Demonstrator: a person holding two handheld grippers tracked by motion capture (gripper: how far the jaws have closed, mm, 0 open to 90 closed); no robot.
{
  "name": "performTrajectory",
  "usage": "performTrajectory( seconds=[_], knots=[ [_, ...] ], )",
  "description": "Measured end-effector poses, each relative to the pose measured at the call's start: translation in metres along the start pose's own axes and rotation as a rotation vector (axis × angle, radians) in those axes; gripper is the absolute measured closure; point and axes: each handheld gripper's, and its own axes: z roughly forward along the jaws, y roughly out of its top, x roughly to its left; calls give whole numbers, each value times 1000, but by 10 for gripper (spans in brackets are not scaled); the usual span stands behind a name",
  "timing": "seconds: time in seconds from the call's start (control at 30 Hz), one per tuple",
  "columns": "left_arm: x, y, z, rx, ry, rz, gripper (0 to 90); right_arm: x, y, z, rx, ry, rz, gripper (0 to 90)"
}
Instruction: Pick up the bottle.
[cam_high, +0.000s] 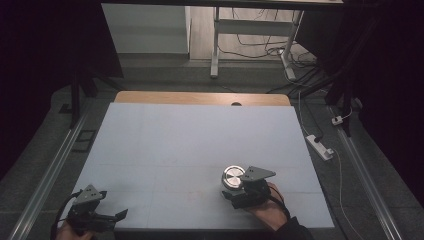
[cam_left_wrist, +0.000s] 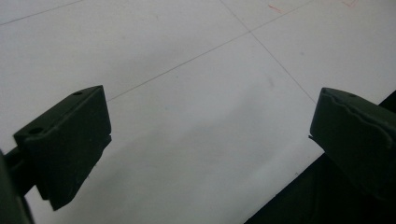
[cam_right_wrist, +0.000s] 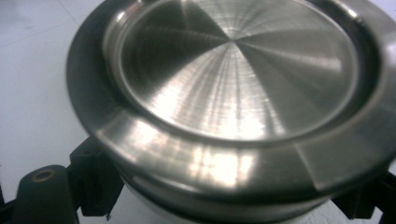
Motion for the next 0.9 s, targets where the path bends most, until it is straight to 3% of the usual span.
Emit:
performTrajectory(
  seconds=[0.9],
  knots=[
    [-1, 0, 0, 3, 2, 8, 0, 0, 8, -8, -12, -28, 3, 151]
  ],
)
